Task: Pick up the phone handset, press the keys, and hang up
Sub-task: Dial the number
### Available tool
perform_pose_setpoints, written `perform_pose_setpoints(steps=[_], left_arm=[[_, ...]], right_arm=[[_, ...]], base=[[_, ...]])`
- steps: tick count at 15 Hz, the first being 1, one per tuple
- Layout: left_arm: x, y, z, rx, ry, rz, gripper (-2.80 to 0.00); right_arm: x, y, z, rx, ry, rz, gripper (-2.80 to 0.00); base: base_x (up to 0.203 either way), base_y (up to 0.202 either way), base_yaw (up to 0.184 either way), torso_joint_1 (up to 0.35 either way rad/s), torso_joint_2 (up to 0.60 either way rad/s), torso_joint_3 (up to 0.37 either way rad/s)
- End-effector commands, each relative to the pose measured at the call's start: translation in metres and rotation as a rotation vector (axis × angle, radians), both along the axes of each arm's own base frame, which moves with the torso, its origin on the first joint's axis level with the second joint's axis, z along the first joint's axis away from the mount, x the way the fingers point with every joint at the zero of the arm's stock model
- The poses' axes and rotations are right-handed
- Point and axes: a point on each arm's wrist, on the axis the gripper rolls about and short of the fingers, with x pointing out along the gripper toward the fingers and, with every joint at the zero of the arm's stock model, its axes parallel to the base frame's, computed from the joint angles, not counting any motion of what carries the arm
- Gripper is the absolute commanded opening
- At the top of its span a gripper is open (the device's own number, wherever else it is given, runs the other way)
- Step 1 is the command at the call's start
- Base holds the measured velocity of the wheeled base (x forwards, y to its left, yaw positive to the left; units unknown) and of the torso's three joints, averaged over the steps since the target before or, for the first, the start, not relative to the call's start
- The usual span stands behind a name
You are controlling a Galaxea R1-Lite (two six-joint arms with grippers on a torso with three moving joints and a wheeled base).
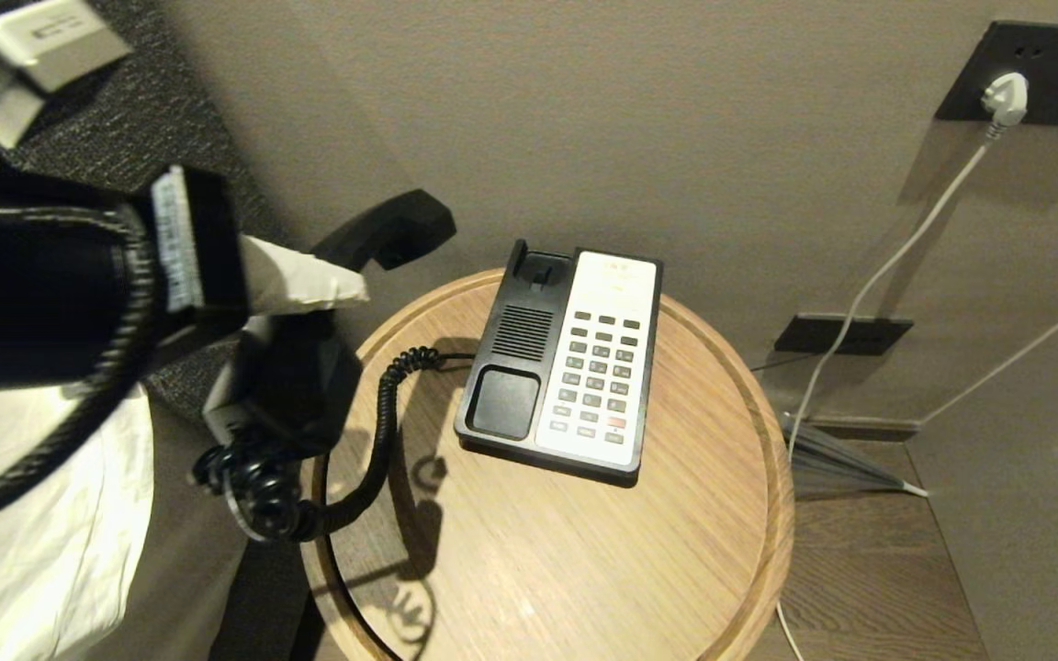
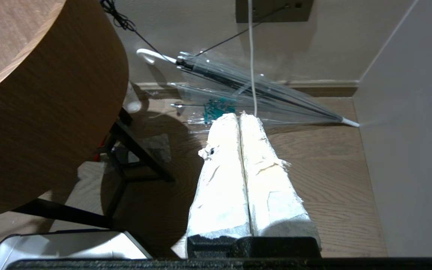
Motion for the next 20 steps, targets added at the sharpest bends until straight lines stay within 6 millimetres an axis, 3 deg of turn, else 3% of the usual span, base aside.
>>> perform_pose_setpoints(steps=[1, 4, 8, 20], left_arm=[[-0.04, 0.045, 0.0, -0.096, -0.04, 0.02, -2.8], [-0.06, 0.071, -0.008, -0.171, -0.047, 0.078, -2.8], [-0.046, 0.064, 0.008, -0.262, -0.147, 0.115, -2.8], [-0.063, 0.08, 0.008, -0.291, -0.18, 0.121, -2.8]], right_arm=[[0.0, 0.0, 0.0, 0.0, -0.002, -0.001, -2.8], [0.0, 0.0, 0.0, 0.0, -0.001, -0.001, -2.8], [0.0, 0.0, 0.0, 0.0, -0.002, -0.001, -2.8], [0.0, 0.0, 0.0, -0.007, 0.0, 0.001, -2.8]], base=[[0.0, 0.0, 0.0, 0.0, 0.0, 0.0], [0.0, 0.0, 0.0, 0.0, 0.0, 0.0], [0.0, 0.0, 0.0, 0.0, 0.0, 0.0], [0.0, 0.0, 0.0, 0.0, 0.0, 0.0]])
